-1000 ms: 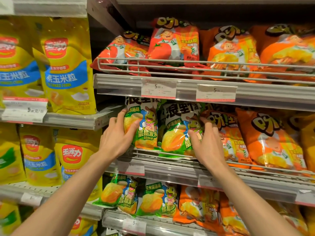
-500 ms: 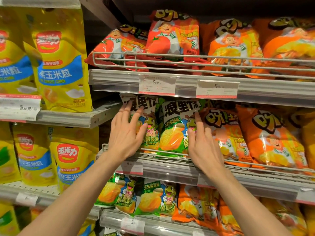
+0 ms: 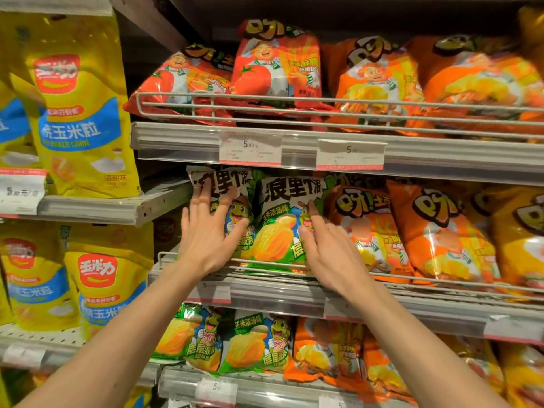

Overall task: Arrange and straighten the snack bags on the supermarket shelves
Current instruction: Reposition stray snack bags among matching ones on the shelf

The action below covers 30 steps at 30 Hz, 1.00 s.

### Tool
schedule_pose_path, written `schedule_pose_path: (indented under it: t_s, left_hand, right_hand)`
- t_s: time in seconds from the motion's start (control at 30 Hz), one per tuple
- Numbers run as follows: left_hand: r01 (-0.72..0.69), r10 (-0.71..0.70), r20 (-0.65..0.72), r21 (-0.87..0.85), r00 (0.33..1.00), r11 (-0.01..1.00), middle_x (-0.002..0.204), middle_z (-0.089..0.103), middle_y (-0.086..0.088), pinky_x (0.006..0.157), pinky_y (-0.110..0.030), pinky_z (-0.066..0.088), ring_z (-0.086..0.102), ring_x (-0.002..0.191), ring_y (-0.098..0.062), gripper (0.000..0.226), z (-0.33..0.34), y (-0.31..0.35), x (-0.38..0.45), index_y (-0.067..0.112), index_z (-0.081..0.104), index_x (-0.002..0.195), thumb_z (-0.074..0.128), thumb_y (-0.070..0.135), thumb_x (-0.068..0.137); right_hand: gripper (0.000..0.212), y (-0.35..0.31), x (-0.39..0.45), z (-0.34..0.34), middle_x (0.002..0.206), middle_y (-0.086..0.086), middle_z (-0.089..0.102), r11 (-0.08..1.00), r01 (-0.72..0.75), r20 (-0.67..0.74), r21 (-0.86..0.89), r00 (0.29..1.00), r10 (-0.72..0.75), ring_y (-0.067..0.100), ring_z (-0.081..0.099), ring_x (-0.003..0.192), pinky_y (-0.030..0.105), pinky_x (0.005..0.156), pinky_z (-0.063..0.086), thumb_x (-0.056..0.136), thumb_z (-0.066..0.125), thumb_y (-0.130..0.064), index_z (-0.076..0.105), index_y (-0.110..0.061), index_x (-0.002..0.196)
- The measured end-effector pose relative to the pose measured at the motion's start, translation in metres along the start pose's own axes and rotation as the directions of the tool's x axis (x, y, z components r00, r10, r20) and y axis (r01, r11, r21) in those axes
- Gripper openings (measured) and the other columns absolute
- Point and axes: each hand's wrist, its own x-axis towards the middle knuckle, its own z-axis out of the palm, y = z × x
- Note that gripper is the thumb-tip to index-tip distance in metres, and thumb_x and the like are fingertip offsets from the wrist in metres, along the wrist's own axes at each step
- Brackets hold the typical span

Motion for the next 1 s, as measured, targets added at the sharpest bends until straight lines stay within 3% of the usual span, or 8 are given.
schedule_pose_path:
  t_s: [0.17,0.3,0.4,0.57,0.67,0.73,0.83,1.0]
  left_hand:
    - [0.08,-0.075,0.103,-0.047,0.992,0.996,0.17,0.004,-0.01,0.121,-0.058,0.023,0.003,0.156,-0.031,0.078,-0.005,0.002,0.005,0.041,0.015,0.161,0.054,0.059,0.097]
    - [0.056,-0.047,0.114,-0.079,0.992,0.995,0.17,0.009,-0.009,0.123,-0.06,0.02,0.005,0.156,-0.03,0.076,-0.012,-0.018,0.007,0.045,0.014,0.16,0.055,0.056,0.098]
    - [0.021,-0.015,0.136,-0.042,0.991,0.999,0.172,0.004,-0.006,0.125,-0.059,0.014,0.0,0.158,-0.026,0.075,-0.009,-0.021,0.005,0.048,0.001,0.16,0.045,0.059,0.101]
    - [-0.003,-0.019,0.191,0.112,0.981,0.994,0.168,-0.021,-0.006,0.124,-0.058,-0.011,-0.027,0.153,-0.02,0.071,-0.002,-0.015,0.006,0.048,-0.021,0.155,0.016,0.072,0.098]
    - [0.022,-0.041,0.129,0.152,0.991,0.988,0.168,-0.024,-0.01,0.124,-0.056,-0.015,-0.029,0.153,-0.023,0.075,-0.004,-0.007,0.003,0.044,-0.012,0.159,0.009,0.076,0.095]
    - [-0.019,0.018,0.014,0.124,1.0,0.992,0.171,-0.008,-0.014,0.125,-0.053,-0.011,-0.013,0.157,-0.028,0.076,-0.005,0.006,-0.003,0.036,0.011,0.162,0.013,0.073,0.096]
    - [-0.16,0.164,-0.089,0.041,0.983,0.986,0.151,0.039,-0.019,0.12,-0.055,0.022,0.03,0.141,-0.032,0.073,-0.003,0.044,-0.012,0.025,0.042,0.151,0.023,0.07,0.096]
    - [-0.14,0.14,0.062,-0.004,0.988,0.99,0.148,0.045,-0.007,0.117,-0.051,0.026,0.035,0.137,-0.027,0.078,0.023,0.09,-0.014,0.032,0.034,0.155,0.02,0.077,0.091]
  right_hand:
    - [0.054,0.036,-0.008,-0.027,0.126,0.018,0.062,0.982,-0.058,-0.236,-0.179,0.972,0.014,0.037,0.051,0.119,0.048,0.098,0.041,0.1,0.034,-0.048,0.058,-0.01,0.129]
    - [0.067,0.064,-0.01,-0.026,0.164,0.018,0.028,0.949,-0.176,-0.034,-0.261,0.984,0.174,0.034,0.019,0.153,0.048,0.124,0.015,0.103,0.023,-0.056,0.03,-0.015,0.156]
    - [0.071,0.065,-0.005,-0.024,0.169,0.014,0.01,0.946,-0.161,0.054,-0.28,0.982,0.183,0.029,0.003,0.157,0.046,0.127,0.0,0.104,0.019,-0.058,0.013,-0.017,0.162]
    - [0.072,0.066,0.0,-0.028,0.17,0.012,-0.001,0.947,-0.161,0.163,-0.28,0.964,0.212,0.029,-0.001,0.157,0.047,0.127,-0.001,0.104,0.016,-0.059,0.005,-0.02,0.163]
    - [0.07,0.065,-0.002,-0.031,0.17,0.013,0.009,0.966,-0.158,0.14,-0.205,0.972,0.188,0.031,0.005,0.157,0.047,0.126,0.005,0.104,0.025,-0.059,0.016,-0.02,0.161]
    - [0.066,0.066,-0.007,-0.038,0.166,0.015,0.024,0.982,-0.135,0.062,-0.132,0.988,0.144,0.032,0.016,0.154,0.046,0.124,0.014,0.104,0.034,-0.053,0.027,-0.017,0.158]
    - [0.061,0.08,-0.016,-0.052,0.157,0.018,0.04,0.965,-0.11,-0.189,-0.239,0.98,0.065,0.035,0.03,0.147,0.049,0.121,0.022,0.102,0.036,-0.051,0.047,-0.01,0.147]
    - [0.077,0.118,-0.018,-0.063,0.162,0.021,0.03,0.898,-0.277,-0.183,-0.343,0.957,0.226,0.038,0.022,0.152,0.054,0.122,0.019,0.098,0.029,-0.059,0.036,-0.006,0.153]
